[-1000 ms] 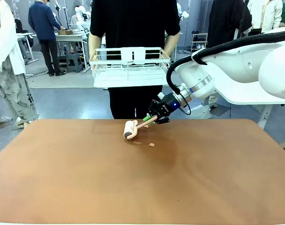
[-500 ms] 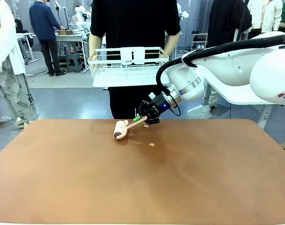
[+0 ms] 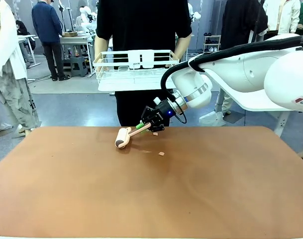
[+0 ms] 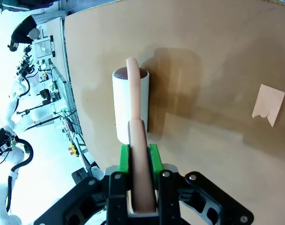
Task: Clean the table.
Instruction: Clean the table with the Lint Roller when the human lifts the Dish drying rack.
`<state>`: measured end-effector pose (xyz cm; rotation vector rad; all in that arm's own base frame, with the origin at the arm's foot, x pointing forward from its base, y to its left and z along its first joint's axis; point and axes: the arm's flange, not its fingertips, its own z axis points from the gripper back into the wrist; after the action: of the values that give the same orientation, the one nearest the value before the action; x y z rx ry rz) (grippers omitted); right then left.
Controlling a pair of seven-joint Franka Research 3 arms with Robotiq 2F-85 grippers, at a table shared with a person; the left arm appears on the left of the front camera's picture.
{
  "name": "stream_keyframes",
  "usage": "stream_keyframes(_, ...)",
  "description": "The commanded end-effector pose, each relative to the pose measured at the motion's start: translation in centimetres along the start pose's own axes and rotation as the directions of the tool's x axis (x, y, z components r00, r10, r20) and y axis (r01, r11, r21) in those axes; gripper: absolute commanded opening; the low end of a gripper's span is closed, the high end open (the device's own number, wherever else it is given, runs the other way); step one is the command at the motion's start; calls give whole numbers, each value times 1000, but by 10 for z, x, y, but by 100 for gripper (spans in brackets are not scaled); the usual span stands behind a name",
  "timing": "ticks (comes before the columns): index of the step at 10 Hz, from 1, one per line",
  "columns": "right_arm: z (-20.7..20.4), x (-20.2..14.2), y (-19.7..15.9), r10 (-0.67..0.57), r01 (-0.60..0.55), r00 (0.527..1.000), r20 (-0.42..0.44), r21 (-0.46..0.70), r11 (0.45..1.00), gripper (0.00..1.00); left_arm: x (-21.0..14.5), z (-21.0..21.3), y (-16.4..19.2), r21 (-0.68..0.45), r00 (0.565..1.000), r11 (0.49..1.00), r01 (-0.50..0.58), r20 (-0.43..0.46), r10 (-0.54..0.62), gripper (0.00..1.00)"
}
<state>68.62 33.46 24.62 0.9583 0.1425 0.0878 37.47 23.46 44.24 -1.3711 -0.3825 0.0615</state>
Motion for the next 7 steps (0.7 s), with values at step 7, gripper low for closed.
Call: stream_keyframes(7, 56, -70, 16, 33, -34, 999, 16, 96, 995, 21, -1, 3, -1, 2, 1000, 1000, 2, 3, -2, 100)
